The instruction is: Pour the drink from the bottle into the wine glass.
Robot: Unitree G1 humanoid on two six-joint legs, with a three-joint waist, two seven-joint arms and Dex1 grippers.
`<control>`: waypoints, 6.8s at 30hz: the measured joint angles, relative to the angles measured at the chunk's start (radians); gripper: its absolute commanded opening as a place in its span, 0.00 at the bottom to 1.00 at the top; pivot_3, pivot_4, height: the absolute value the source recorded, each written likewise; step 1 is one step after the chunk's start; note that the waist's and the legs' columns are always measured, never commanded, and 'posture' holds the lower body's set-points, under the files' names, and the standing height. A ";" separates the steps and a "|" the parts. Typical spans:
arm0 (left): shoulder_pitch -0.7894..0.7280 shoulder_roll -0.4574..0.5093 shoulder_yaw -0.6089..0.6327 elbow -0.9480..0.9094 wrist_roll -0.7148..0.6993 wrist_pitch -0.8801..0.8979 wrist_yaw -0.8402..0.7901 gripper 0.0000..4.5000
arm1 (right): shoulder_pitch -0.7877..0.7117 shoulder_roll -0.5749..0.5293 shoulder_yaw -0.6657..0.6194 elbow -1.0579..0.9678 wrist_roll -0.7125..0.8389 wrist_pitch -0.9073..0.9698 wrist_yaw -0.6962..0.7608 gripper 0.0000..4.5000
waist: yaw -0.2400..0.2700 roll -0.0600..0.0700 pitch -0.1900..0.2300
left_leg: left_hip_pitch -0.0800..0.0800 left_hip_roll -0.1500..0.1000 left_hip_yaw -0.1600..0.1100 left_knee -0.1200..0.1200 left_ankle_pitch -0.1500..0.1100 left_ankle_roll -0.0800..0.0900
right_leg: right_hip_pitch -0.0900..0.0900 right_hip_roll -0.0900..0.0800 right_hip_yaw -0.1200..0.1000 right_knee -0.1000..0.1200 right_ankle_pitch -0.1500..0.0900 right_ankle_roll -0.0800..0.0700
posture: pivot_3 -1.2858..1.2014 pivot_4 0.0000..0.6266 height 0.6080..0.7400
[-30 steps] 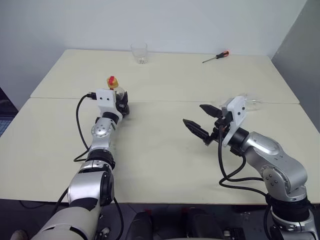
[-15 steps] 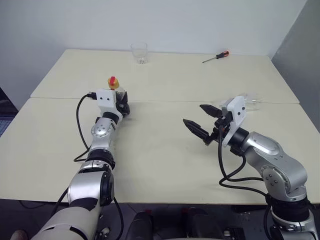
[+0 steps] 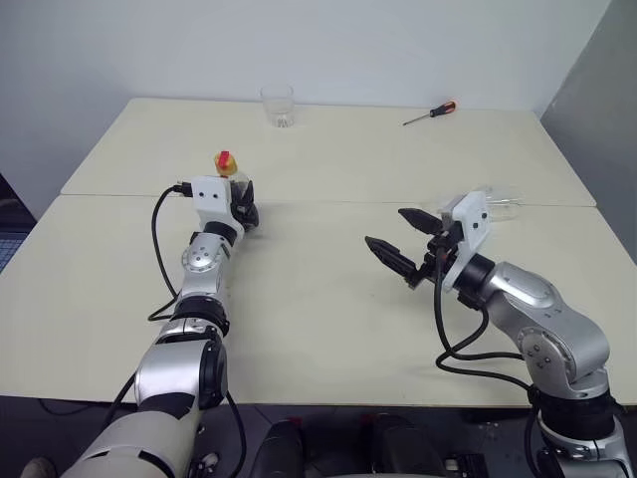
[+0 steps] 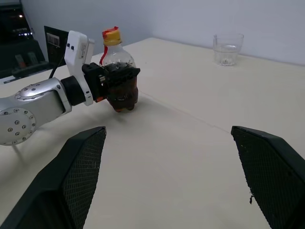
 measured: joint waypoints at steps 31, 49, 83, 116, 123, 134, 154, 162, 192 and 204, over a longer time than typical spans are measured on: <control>0.228 0.076 -0.276 -0.892 -0.193 0.679 -0.683 0.32 | -0.388 0.028 0.085 0.294 -0.055 -0.021 0.086 1.00 | -0.011 0.002 0.001 | 0.001 0.002 0.000 0.001 0.000 0.000 | -0.002 0.001 0.004 0.006 -0.001 -0.001 | 0.52 0.24 1.00; 0.235 0.058 -0.311 -0.988 -0.246 0.810 -0.721 0.32 | -0.465 0.108 -0.002 0.281 0.192 0.236 0.122 1.00 | -0.004 0.003 0.002 | 0.000 0.002 0.000 0.002 0.000 0.000 | -0.002 0.000 0.003 0.006 -0.001 -0.001 | 0.52 0.24 1.00; 0.234 0.040 -0.323 -0.959 -0.245 0.802 -0.719 0.32 | -0.449 0.141 0.056 0.350 0.073 0.083 0.146 0.27 | -0.004 0.004 0.003 | 0.000 0.002 0.000 0.001 0.000 0.000 | -0.002 0.000 0.003 0.005 -0.001 -0.001 | 0.52 0.24 1.00; 0.092 0.241 -0.212 -1.374 -0.755 1.330 -0.805 0.32 | -0.778 0.126 -0.195 0.465 0.650 0.476 0.215 0.27 | -0.005 0.009 0.012 | -0.015 0.003 0.000 0.004 0.000 0.000 | -0.017 -0.001 0.003 0.007 -0.001 -0.001 | 0.52 0.24 1.00; 0.099 0.243 -0.272 -1.377 -0.722 1.315 -0.807 0.32 | -0.765 0.131 -0.194 0.460 0.655 0.473 0.145 0.79 | -0.005 0.009 0.012 | -0.016 0.003 0.000 0.004 0.000 0.000 | -0.017 -0.001 0.003 0.007 0.000 -0.001 | 0.52 0.24 1.00; 0.121 0.248 -0.265 -1.345 -0.702 1.316 -0.736 0.32 | -0.758 0.104 -0.193 0.401 0.662 0.454 0.038 0.99 | -0.005 0.009 0.012 | -0.016 0.003 0.000 0.004 0.000 0.000 | -0.017 -0.001 0.003 0.007 0.000 -0.001 | 0.52 0.24 1.00; 0.235 0.273 -0.334 -1.198 -0.460 1.116 -0.770 0.32 | -0.610 0.168 0.170 0.187 0.158 0.216 -0.066 0.99 | -0.004 0.009 0.012 | -0.016 0.003 -0.001 0.005 0.000 0.000 | -0.018 -0.001 0.003 0.008 0.000 -0.001 | 0.52 0.24 1.00; 0.230 0.265 -0.343 -1.182 -0.438 1.090 -0.792 0.32 | -0.609 0.235 0.130 0.224 0.172 0.259 -0.101 0.99 | -0.004 0.009 0.012 | -0.017 0.003 -0.001 0.007 0.000 0.000 | -0.018 -0.001 0.003 0.009 0.000 -0.001 | 0.52 0.24 1.00; 0.189 0.270 -0.342 -1.143 -0.425 1.053 -0.851 0.32 | -0.489 0.090 -0.075 0.233 0.358 0.341 0.037 0.99 | -0.011 0.011 0.013 | -0.017 0.002 0.000 0.015 0.000 0.001 | -0.017 0.003 0.003 0.013 0.001 -0.001 | 0.52 0.24 1.00; 0.166 0.265 -0.342 -1.116 -0.417 1.045 -0.857 0.32 | -0.499 0.135 -0.016 0.264 0.316 0.268 0.046 0.99 | -0.011 0.011 0.013 | -0.017 0.002 0.000 0.015 0.000 0.001 | -0.017 0.003 0.003 0.014 0.001 -0.001 | 0.52 0.24 1.00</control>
